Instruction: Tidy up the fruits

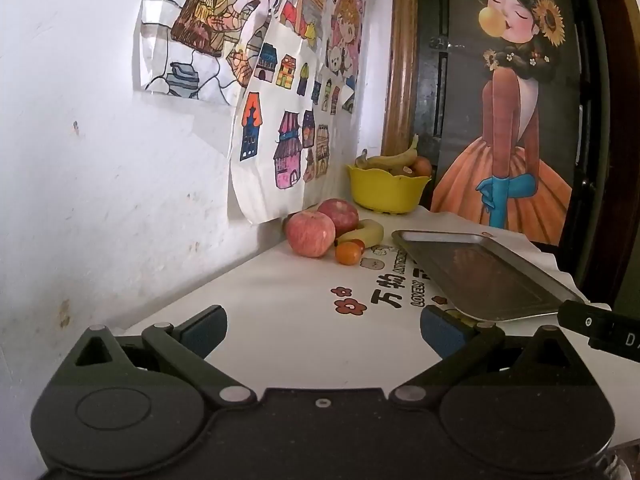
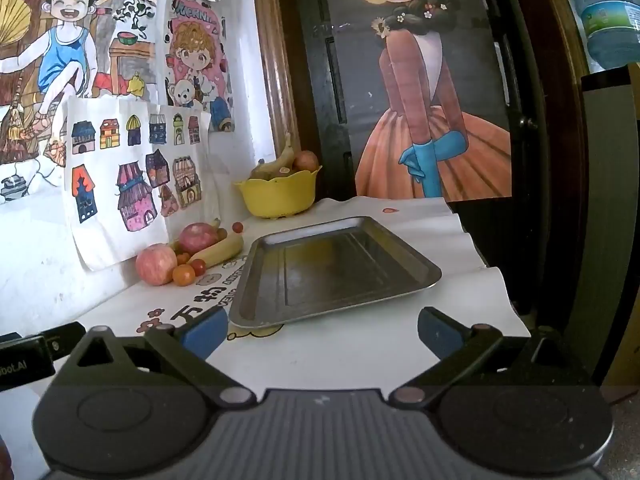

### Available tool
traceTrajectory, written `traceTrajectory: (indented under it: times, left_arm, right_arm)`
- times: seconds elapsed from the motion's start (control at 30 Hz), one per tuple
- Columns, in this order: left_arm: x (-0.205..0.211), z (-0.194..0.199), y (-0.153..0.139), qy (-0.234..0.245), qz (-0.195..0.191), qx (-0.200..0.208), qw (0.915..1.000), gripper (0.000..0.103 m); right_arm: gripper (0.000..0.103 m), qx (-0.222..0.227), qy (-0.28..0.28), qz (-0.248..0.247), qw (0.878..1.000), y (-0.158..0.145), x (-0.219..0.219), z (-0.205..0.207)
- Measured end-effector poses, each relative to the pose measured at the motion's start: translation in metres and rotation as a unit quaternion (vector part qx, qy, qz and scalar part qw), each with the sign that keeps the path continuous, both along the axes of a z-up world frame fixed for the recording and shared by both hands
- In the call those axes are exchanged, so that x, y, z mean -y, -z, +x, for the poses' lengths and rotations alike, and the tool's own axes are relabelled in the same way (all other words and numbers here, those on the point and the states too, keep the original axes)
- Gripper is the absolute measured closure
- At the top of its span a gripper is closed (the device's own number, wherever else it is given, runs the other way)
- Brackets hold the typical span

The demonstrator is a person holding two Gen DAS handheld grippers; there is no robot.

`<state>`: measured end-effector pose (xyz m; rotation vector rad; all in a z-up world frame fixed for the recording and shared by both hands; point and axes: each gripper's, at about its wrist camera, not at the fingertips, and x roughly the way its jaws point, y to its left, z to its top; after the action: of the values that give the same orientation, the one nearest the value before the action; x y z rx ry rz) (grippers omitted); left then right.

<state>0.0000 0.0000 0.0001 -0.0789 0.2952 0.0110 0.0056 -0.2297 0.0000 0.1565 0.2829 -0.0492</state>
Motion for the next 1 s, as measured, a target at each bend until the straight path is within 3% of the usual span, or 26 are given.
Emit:
traceTrajectory:
  times: [1.0]
  left_arm:
    - [-0.0007,0.0053,0.0028,-0.005,0.009,-0.013,0.9999,0.001]
  right_arm:
    - [0.000,-0.004,-0.001,0.001,1.000,0.0004,-0.0004,0.0015]
